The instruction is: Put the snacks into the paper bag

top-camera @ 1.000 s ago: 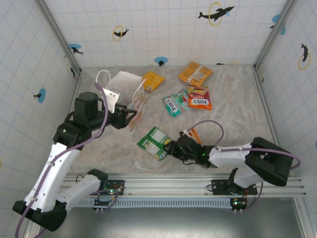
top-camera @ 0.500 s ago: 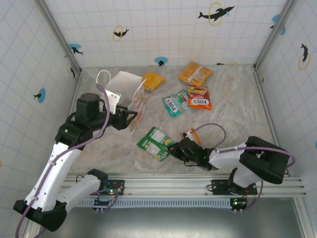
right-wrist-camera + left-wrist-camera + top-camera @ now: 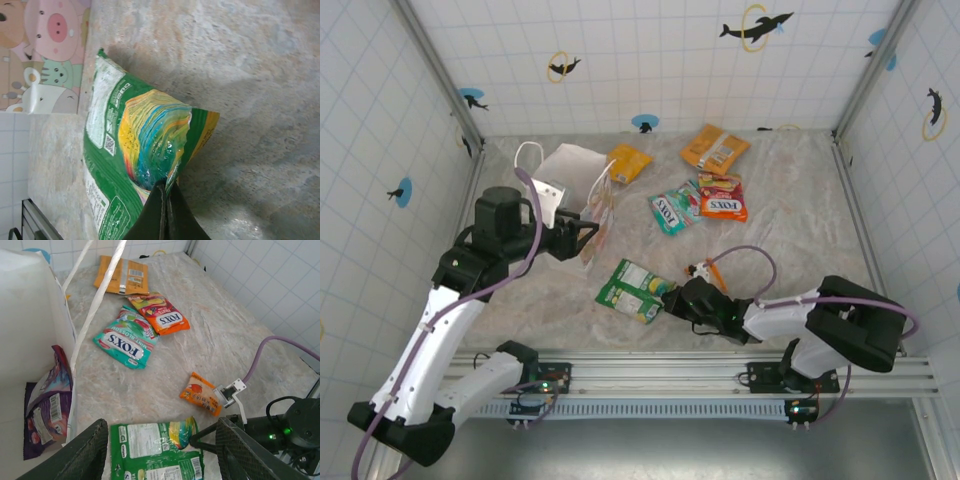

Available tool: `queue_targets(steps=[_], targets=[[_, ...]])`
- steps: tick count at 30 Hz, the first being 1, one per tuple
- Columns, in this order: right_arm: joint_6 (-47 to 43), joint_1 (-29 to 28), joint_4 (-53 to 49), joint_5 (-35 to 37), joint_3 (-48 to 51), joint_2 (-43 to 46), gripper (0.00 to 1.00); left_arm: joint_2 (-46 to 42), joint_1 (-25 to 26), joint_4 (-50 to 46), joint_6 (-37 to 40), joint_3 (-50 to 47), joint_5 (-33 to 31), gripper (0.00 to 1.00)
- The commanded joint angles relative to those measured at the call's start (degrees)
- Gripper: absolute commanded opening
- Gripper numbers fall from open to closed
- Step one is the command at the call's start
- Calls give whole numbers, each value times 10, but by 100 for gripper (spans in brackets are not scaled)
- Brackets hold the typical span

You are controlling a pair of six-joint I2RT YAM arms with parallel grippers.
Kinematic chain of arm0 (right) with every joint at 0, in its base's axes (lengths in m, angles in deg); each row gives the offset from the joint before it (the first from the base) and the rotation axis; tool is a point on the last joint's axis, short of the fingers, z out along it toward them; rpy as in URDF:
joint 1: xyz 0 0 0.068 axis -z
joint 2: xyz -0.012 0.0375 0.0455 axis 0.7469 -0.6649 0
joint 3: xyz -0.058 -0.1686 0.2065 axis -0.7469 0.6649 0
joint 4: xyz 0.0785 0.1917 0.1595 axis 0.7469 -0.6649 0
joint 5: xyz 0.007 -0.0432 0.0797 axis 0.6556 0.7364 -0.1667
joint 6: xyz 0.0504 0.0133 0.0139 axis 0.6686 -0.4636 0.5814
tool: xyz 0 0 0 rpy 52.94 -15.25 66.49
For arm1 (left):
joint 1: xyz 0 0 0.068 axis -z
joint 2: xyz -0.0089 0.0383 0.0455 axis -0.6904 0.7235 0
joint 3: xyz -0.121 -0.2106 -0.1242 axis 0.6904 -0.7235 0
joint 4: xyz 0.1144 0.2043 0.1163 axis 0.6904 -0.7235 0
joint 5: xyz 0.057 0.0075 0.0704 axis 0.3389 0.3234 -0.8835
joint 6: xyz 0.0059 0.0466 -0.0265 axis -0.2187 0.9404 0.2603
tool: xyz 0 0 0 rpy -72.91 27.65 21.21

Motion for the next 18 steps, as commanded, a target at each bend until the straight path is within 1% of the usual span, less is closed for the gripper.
queue_targets(steps=[1,8,14,18], targets=[[-43,0,27,20,11,27,1,6,-1,11,10,-6,21,58],[-121,1,1,18,-2,54,0,7,0,12,29,-9,37,58],[-237,4,-57,19,-41,87,0,7,0,14,60,-15,68,57],[-320,16,-82,5,-63,113,0,4,0,16,99,-33,94,52]])
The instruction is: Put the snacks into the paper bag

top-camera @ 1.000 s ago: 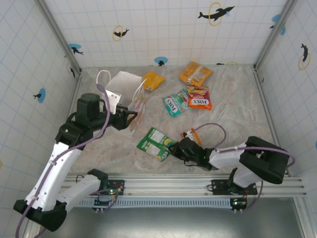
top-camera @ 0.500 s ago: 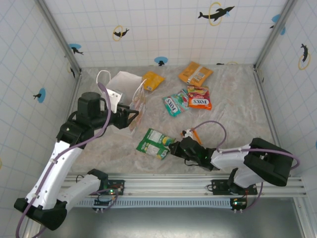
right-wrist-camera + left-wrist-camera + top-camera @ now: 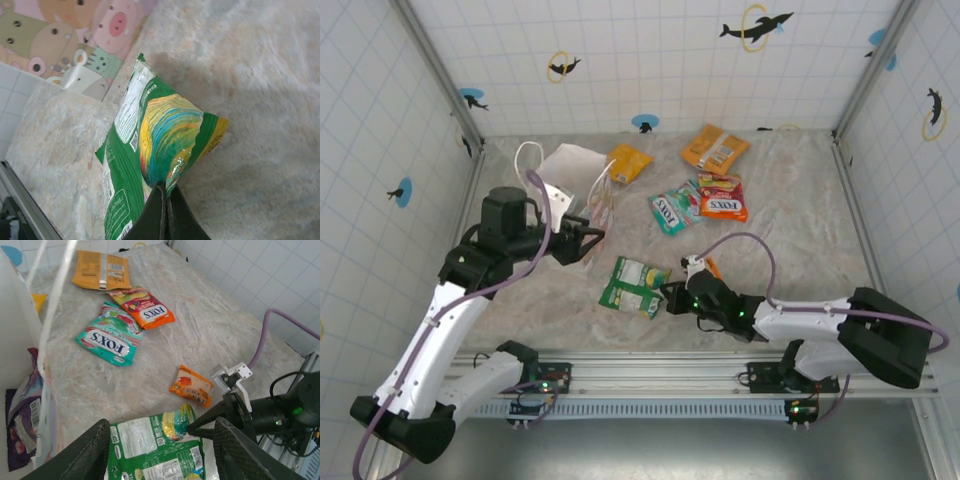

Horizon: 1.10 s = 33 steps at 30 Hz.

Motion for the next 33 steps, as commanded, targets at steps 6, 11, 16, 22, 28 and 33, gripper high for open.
queue_targets(steps=[6,11,16,22,28,33], targets=[[-195,59,-36,-69,-62,64,0,-30,-1,39,123,-68,76,51],[-323,88,-90,-136,-111,81,0,-32,0,44,180,-93,114,50],[-446,110,-173,-204,-171,78,0,-25,0,42,221,-107,124,52],[-558,127,-277,-272,-236,65,0,-7,31,41,257,-117,101,60],[-647,127,-358,-342,-296,52,0,14,50,42,288,-120,95,62],[-687,127,-370,-381,-315,56,0,33,63,42,298,-114,78,64]])
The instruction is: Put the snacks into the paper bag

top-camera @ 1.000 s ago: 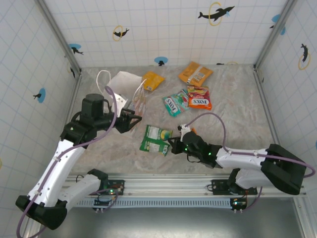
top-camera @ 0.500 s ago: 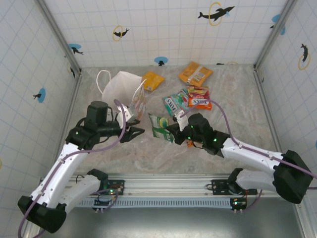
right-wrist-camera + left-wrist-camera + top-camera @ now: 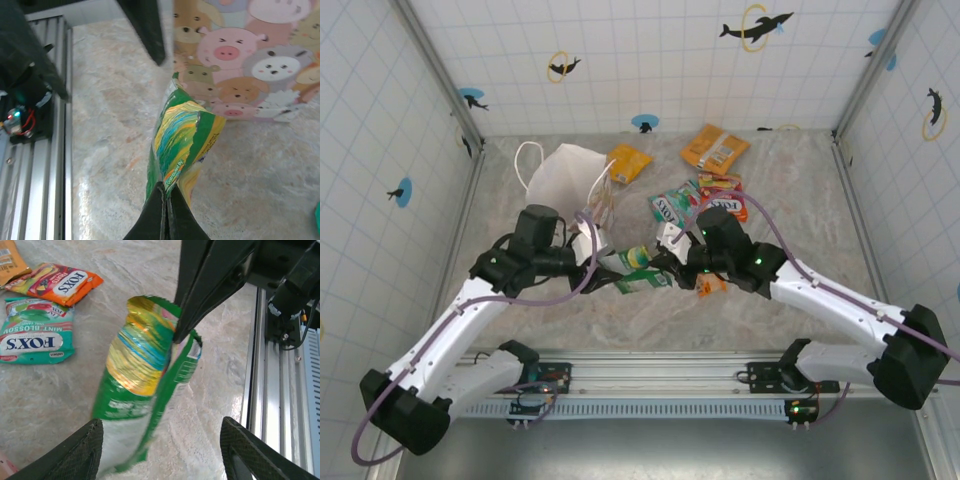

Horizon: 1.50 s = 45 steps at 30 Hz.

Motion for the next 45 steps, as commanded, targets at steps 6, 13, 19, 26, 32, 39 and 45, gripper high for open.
queue_targets(steps=[6,13,19,26,32,39,45], targets=[[-65,0,-18,-69,-57,7,0,21,17,13,29,1,-13,65],[-68,1,-5,-82,-64,19,0,39,26,12,34,8,-4,62],[-69,2,3,-79,-66,23,0,47,28,6,35,9,2,48],[-68,2,14,-67,-60,28,0,45,30,-1,38,11,15,24],[-31,3,86,-12,-4,64,8,39,30,6,14,27,6,13],[106,17,286,109,131,149,44,10,30,106,-88,56,-76,8],[204,24,400,201,217,173,54,22,31,208,-176,129,-154,7]])
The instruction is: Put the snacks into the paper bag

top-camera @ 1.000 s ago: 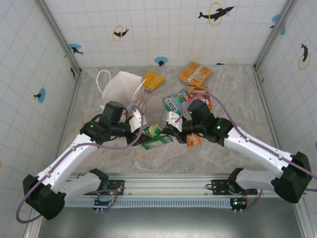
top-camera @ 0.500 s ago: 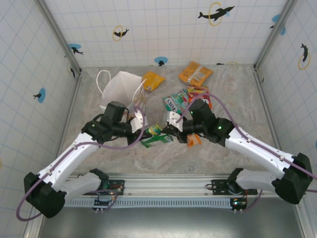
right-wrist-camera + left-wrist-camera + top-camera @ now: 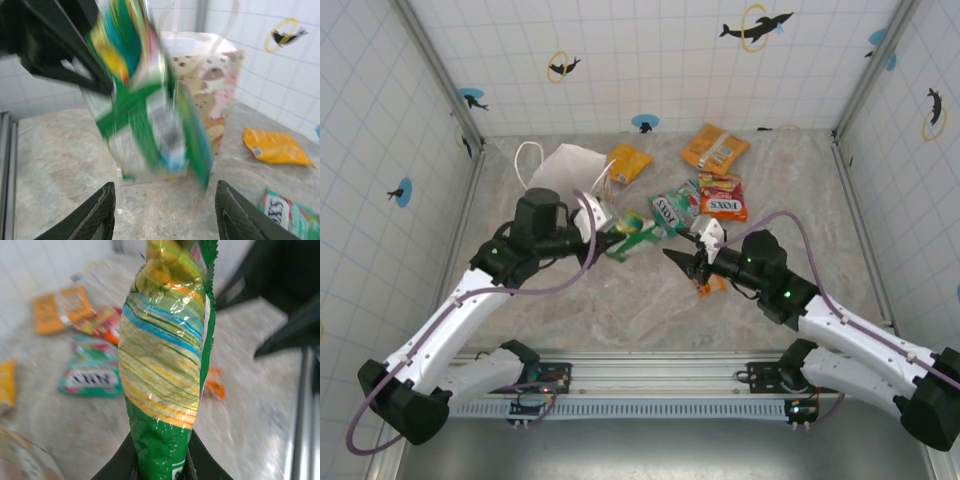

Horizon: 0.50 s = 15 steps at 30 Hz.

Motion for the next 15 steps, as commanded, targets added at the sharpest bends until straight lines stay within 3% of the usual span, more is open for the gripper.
queue_targets(steps=[1,7,15], targets=[[79,3,111,61,27,3,55,-1,2,121,-79,54,-56,7],[131,-2,121,35,29,-39,55,41,2,211,-118,117,-128,7],[138,-25,119,31,15,-88,55,81,2,313,-163,163,-281,6]])
